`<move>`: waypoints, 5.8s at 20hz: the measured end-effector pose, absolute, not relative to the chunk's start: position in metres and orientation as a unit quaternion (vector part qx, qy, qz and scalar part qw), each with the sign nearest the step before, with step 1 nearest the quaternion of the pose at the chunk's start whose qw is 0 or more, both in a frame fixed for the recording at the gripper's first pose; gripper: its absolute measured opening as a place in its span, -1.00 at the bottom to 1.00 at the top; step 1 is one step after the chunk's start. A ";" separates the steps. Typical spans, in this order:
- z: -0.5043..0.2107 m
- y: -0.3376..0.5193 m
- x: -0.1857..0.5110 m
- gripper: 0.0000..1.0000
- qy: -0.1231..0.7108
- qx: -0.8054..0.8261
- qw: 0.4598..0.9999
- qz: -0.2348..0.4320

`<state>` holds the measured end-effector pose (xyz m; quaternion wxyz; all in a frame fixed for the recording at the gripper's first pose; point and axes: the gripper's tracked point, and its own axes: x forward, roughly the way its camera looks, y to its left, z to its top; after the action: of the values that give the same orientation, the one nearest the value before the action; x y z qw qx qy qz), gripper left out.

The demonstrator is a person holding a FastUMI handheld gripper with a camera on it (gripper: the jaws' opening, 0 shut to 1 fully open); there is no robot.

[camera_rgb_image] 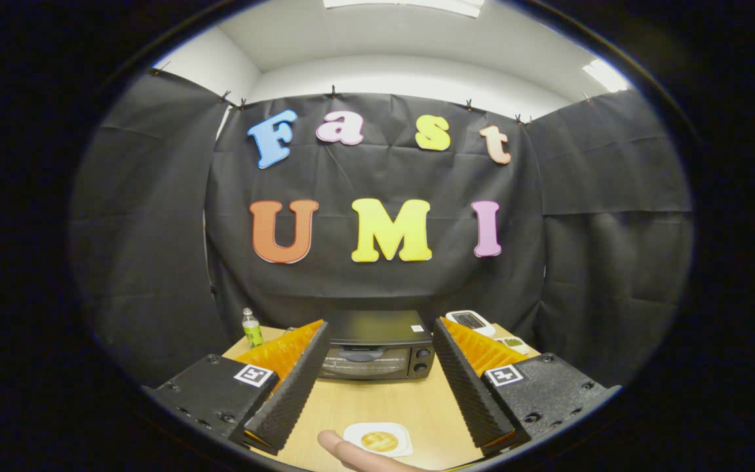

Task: Open the toaster oven, put the food inside, and close the toaster oven door.

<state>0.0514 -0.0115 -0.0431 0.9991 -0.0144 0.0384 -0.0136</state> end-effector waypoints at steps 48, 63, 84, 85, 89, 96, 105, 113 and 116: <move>-0.273 0.018 0.335 1.00 0.189 -0.011 0.982 -0.022; -0.312 0.015 0.261 1.00 0.233 0.007 0.972 0.010; -0.399 0.001 0.207 1.00 0.308 -0.024 0.951 -0.004; -0.397 0.000 0.205 1.00 0.306 -0.023 0.952 -0.003; -0.375 -0.001 0.180 1.00 0.289 -0.013 0.957 0.015; -0.358 -0.001 0.120 1.00 0.258 -0.035 0.965 0.040; -0.410 -0.013 0.073 1.00 0.314 0.012 0.949 0.031; -0.411 -0.019 0.057 1.00 0.311 -0.017 0.950 0.021; -0.415 -0.022 0.049 1.00 0.315 -0.021 0.949 0.020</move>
<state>0.0488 -0.0220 -0.4145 0.9486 -0.0207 0.3151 0.0196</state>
